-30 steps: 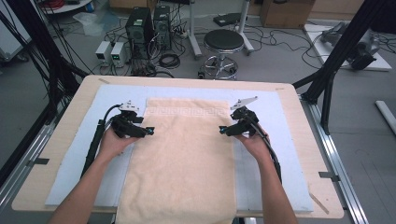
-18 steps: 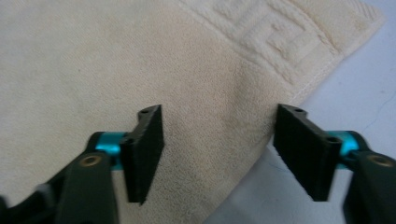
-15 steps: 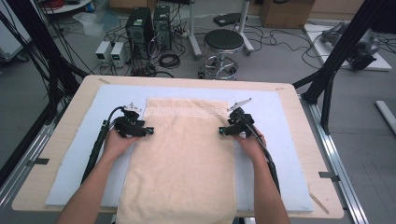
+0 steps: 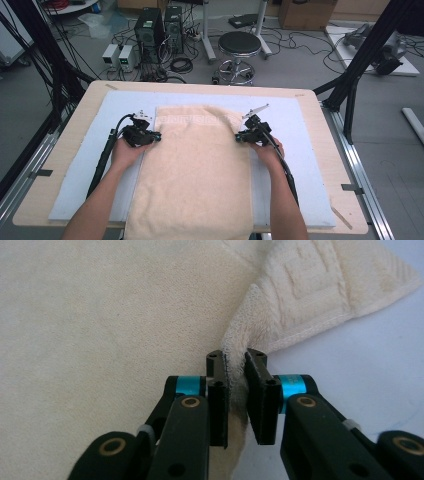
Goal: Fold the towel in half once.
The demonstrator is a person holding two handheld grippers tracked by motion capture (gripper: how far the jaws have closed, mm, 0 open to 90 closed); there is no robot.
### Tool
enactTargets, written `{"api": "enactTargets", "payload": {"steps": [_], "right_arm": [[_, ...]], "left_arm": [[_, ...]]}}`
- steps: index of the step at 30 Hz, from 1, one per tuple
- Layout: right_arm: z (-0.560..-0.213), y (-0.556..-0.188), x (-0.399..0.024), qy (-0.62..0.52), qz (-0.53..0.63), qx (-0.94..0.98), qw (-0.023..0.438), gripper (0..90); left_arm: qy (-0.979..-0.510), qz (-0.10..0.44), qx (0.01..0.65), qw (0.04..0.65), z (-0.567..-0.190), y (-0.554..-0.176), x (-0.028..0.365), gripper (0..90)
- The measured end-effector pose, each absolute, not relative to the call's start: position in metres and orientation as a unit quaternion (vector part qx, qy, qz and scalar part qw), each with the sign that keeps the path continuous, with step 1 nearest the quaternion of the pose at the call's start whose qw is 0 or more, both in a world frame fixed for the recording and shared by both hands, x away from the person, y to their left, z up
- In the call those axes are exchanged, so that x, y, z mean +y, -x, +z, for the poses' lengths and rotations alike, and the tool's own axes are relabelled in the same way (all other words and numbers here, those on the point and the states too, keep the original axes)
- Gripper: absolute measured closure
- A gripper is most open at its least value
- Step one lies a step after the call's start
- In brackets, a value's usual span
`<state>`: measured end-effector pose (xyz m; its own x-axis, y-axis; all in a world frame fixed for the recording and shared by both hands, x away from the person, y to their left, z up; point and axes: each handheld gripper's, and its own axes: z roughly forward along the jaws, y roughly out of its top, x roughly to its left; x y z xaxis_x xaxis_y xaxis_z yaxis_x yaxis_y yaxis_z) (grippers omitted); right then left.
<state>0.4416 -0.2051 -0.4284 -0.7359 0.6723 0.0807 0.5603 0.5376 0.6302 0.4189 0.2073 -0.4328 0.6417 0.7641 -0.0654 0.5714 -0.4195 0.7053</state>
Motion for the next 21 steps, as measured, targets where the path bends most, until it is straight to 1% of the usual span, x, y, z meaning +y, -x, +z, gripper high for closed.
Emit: {"api": "enactTargets", "payload": {"steps": [3,6,11,13,17,21], "right_arm": [[-0.426,-0.442,-0.209,-0.352,0.332,0.871,0.09,83.6],[-0.423,-0.44,-0.214,-0.356,0.335,0.868,0.084,84.4],[-0.413,-0.436,-0.218,-0.344,0.354,0.866,0.084,84.9],[-0.406,-0.431,-0.22,-0.333,0.362,0.866,0.091,84.9],[-0.395,-0.422,-0.222,-0.316,0.377,0.866,0.089,84.9],[-0.383,-0.404,-0.219,-0.292,0.377,0.874,0.096,84.8]], "left_arm": [[-0.831,0.13,0.401,0.363,-0.431,-0.419,0.211,84.6],[-0.826,0.125,0.401,0.375,-0.428,-0.418,0.215,85.0],[-0.826,0.132,0.389,0.386,-0.418,-0.414,0.218,85.2],[-0.826,0.138,0.382,0.39,-0.412,-0.41,0.221,85.1],[-0.821,0.139,0.373,0.41,-0.4,-0.402,0.226,85.2],[-0.817,0.149,0.351,0.433,-0.388,-0.382,0.229,85.0]]}}
